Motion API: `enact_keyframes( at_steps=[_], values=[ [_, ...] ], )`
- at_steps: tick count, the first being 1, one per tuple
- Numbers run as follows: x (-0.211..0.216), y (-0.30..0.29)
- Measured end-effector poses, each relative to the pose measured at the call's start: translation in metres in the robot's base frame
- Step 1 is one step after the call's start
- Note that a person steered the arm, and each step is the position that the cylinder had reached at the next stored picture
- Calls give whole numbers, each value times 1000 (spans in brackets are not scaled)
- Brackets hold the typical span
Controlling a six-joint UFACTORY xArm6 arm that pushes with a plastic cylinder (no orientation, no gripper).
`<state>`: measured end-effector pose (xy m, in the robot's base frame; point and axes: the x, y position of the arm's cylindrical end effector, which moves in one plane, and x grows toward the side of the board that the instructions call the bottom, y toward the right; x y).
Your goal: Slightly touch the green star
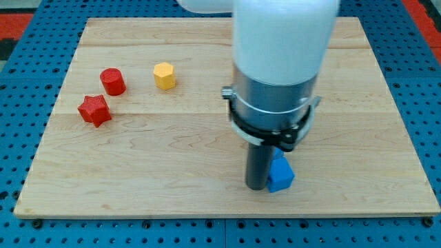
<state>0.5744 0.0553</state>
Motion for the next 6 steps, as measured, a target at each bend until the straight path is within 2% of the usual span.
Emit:
enact_keyframes(
  at_steps=[1,2,3,4,6],
  values=[
    [0,8],
    [-4,-49],
    [-50,-47],
    [-88,-19],
    [-102,-5]
  ],
)
